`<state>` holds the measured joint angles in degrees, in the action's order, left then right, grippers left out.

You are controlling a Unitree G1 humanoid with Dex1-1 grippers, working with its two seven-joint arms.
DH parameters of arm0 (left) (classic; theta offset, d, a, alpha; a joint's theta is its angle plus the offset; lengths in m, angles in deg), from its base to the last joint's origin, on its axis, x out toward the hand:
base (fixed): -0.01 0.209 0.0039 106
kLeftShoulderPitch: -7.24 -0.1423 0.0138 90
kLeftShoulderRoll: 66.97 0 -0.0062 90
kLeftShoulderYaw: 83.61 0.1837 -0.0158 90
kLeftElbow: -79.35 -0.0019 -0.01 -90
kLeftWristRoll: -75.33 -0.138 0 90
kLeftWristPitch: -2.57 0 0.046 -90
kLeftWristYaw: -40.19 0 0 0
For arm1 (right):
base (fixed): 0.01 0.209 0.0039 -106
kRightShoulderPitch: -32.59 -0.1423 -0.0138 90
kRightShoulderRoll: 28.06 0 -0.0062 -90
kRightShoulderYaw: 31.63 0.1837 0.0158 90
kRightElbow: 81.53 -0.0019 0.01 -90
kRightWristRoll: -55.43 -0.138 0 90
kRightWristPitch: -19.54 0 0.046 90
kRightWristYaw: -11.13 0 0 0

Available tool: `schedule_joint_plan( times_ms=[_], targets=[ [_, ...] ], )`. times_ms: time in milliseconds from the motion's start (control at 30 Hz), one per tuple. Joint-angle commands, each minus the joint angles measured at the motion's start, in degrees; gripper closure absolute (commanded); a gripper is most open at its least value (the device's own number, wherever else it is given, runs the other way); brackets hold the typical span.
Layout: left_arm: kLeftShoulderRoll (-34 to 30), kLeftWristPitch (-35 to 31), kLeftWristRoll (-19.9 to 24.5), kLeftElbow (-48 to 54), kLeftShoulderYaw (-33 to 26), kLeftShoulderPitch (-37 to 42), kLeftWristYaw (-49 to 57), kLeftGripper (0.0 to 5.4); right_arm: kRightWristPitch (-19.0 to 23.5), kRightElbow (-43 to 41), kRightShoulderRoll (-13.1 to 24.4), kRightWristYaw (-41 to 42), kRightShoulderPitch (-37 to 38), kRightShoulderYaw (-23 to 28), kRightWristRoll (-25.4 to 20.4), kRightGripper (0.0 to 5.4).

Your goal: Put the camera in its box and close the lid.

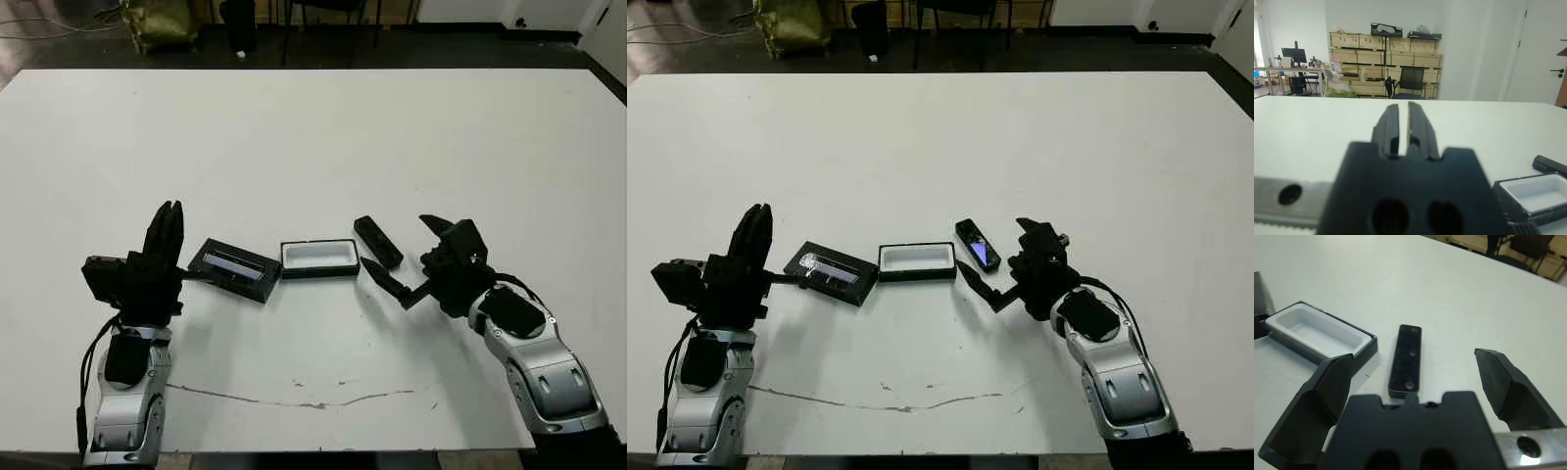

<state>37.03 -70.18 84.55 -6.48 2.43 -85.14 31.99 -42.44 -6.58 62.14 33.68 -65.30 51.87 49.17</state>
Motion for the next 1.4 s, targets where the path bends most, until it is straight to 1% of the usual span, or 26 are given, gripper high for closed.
schedule_joint_plan(
  times_ms=[33, 233, 467, 533, 600, 667, 733, 800, 833, 1033, 1167, 1233, 1300, 1400],
  targets=[
    [-0.25, -0.78, 0.11, -0.69, -0.07, -0.86, -0.32, 5.40, 2.82, -0.01, -0.81, -1.16, 0.04, 0.99, -0.95, 0.01],
    [-0.30, -0.51, -0.59, -0.86, -0.02, -1.00, -0.10, 5.40, 3.55, 0.16, -2.55, -2.89, 0.53, 2.10, -1.83, 0.01],
    [-0.23, 0.48, -0.56, -1.44, -0.11, -1.06, -0.49, 5.40, 2.00, 1.06, -3.74, -4.49, 1.38, 2.01, -1.47, 0.03],
    [-0.23, 0.37, -0.65, -1.36, -0.07, -1.13, -0.39, 5.40, 1.66, 1.32, -3.67, -4.58, 1.40, 1.70, -1.16, 0.23],
    [-0.26, 0.46, -0.53, -1.42, -0.07, -1.13, -0.51, 5.40, 1.39, 1.66, -3.74, -4.69, 1.37, 1.53, -1.09, 0.60],
    [-0.24, 0.53, -0.35, -1.55, -0.11, -1.08, -0.61, 5.40, 1.96, 1.66, -3.85, -4.95, 1.25, 1.41, -1.12, 0.64],
    [-0.17, 0.47, -0.32, -1.56, -0.15, -1.09, -0.57, 5.40, 2.42, 1.64, -3.45, -4.99, 1.01, 0.87, -0.70, 0.68],
    [-0.13, 0.23, -0.48, -1.51, -0.14, -1.05, -0.41, 5.40, 3.03, 1.65, -3.35, -5.13, 0.74, 0.59, -0.44, 0.87],
    [-0.12, 0.23, -0.39, -1.51, -0.13, -1.03, -0.48, 5.40, 2.98, 1.81, -3.41, -5.12, 0.68, 0.56, -0.43, 0.86],
    [-0.12, 0.57, -0.39, -1.78, -0.12, -0.98, -0.55, 5.40, 2.85, 2.26, -2.92, -5.11, 0.26, -0.33, 1.01, 0.48],
    [-0.15, 0.37, -0.97, -1.38, -0.02, -1.22, -0.19, 5.40, 3.58, 2.45, -2.09, -4.48, -0.40, -1.07, 2.07, 0.47],
    [-0.12, 0.38, -0.81, -1.38, -0.03, -1.22, -0.33, 5.40, 3.87, 2.50, -1.70, -3.99, -0.66, -1.35, 2.25, 0.62],
    [-0.08, 0.29, -0.52, -1.45, -0.05, -1.17, -0.50, 5.40, 4.45, 2.69, -1.29, -3.80, -1.01, -1.80, 2.61, 0.89],
    [-0.16, 0.18, -0.92, -1.27, 0.02, -1.22, -0.30, 5.40, 5.43, 3.22, -1.03, -3.49, -1.45, -2.28, 3.07, 0.90]
  ],
)
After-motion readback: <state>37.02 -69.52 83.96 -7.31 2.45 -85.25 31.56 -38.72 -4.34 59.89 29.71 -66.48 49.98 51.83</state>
